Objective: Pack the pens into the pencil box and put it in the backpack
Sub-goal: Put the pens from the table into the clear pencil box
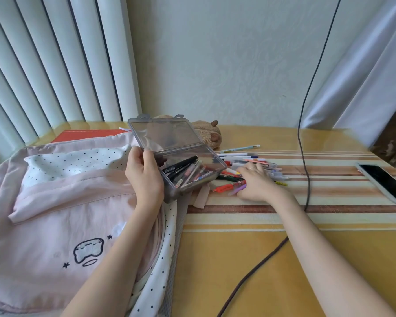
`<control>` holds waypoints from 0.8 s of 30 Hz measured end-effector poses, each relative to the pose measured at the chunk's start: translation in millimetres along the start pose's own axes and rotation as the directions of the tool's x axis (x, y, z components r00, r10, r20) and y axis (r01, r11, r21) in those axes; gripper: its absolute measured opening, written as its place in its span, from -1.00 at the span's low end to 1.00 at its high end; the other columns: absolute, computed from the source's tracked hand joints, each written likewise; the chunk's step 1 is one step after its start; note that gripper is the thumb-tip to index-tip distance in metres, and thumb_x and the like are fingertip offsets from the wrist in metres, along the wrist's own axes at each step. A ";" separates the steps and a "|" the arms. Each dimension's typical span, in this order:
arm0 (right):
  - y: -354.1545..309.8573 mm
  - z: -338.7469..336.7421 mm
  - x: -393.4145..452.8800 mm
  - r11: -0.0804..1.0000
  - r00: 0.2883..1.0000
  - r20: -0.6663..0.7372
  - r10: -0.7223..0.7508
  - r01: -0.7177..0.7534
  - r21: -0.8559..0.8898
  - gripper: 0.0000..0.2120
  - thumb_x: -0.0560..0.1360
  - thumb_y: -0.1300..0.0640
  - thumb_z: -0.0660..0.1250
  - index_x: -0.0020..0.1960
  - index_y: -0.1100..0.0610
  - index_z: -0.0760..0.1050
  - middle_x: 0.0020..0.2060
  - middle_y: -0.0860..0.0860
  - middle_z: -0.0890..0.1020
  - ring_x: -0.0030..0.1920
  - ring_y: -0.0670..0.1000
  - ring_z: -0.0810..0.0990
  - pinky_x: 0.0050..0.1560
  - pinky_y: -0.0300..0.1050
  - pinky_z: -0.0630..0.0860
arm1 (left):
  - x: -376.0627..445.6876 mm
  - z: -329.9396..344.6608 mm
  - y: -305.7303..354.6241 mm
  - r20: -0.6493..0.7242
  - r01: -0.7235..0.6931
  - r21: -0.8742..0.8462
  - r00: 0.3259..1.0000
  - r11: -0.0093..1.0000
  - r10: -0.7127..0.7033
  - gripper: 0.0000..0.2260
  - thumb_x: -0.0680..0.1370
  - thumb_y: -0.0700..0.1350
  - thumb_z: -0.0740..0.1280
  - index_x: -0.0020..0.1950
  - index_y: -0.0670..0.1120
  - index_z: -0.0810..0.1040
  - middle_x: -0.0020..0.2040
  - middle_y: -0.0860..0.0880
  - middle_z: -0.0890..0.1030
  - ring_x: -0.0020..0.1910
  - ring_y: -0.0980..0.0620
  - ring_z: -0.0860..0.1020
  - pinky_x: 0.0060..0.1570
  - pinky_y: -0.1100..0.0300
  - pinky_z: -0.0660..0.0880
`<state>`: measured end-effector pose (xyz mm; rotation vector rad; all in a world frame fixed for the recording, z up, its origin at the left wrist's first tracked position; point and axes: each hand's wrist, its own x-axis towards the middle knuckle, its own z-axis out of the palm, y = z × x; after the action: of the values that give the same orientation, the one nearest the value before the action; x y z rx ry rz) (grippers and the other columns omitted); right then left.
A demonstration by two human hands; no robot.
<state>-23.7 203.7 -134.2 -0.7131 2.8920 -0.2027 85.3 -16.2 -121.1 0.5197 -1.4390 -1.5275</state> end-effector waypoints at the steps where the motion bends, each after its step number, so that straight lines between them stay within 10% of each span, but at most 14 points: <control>1: -5.0 -1.3 1.6 0.999 1.000 0.021 -0.020 0.021 -0.031 -0.34 0.42 -0.12 0.35 0.42 0.10 0.22 0.36 0.07 0.26 0.38 0.13 0.15 0.36 0.08 0.19 | -0.7 0.2 0.2 0.003 -0.010 0.006 1.000 1.000 0.010 -0.71 0.44 -0.07 0.15 -0.22 -0.32 0.25 -0.25 -0.42 0.42 -0.27 -0.07 0.41 -0.12 -0.25 0.53; 9: -29.3 -8.4 13.8 0.989 0.994 0.113 -0.004 0.020 -0.143 -0.68 0.39 0.09 0.28 0.14 0.07 0.45 -0.06 0.03 0.54 -0.02 0.11 0.45 0.10 0.04 0.28 | 1.8 -1.6 0.3 -0.020 -0.010 0.032 1.000 0.999 0.011 -0.73 0.44 -0.05 0.15 -0.26 -0.26 0.27 -0.24 -0.42 0.44 -0.27 -0.30 0.49 -0.11 -0.29 0.49; 15: -22.7 0.3 6.8 0.986 0.985 -0.162 -0.058 0.081 0.144 -0.98 0.41 0.11 0.29 -0.16 0.02 0.45 -0.33 -0.06 0.53 -0.26 0.06 0.52 -0.39 -0.16 0.33 | 15.2 -8.6 12.4 -0.119 -0.100 -0.007 0.988 0.995 0.098 -0.82 0.47 -0.13 0.15 -0.29 -0.20 0.33 -0.31 -0.31 0.49 -0.26 -0.22 0.56 -0.11 -0.22 0.51; 19: -21.4 -3.7 9.4 0.962 0.942 -0.328 -0.073 0.154 0.226 -0.79 0.47 -0.10 0.30 -0.21 0.03 0.46 -0.40 -0.05 0.55 -0.36 0.03 0.53 -0.41 -0.14 0.30 | 19.8 -14.8 13.0 -0.176 -0.060 -0.046 0.983 0.997 0.051 -0.80 0.46 -0.16 0.14 -0.36 -0.01 0.34 -0.41 0.04 0.57 -0.23 -0.21 0.60 -0.08 -0.20 0.54; 24: -35.5 -19.3 8.5 0.821 0.888 -0.459 -0.016 0.274 0.501 -0.62 0.43 -0.10 0.39 -0.39 0.05 0.32 -0.51 0.00 0.39 -0.49 0.05 0.37 -0.37 -0.16 0.26 | 18.7 -13.2 10.1 -0.134 -0.031 -0.010 0.991 0.999 0.030 -0.83 0.47 -0.16 0.13 -0.33 -0.03 0.35 -0.35 -0.03 0.58 -0.24 -0.10 0.63 -0.06 -0.16 0.55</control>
<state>-18.7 170.3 -110.4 -0.8574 2.8976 -1.3280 90.8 -37.6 -109.2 0.5798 -1.3283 -1.4483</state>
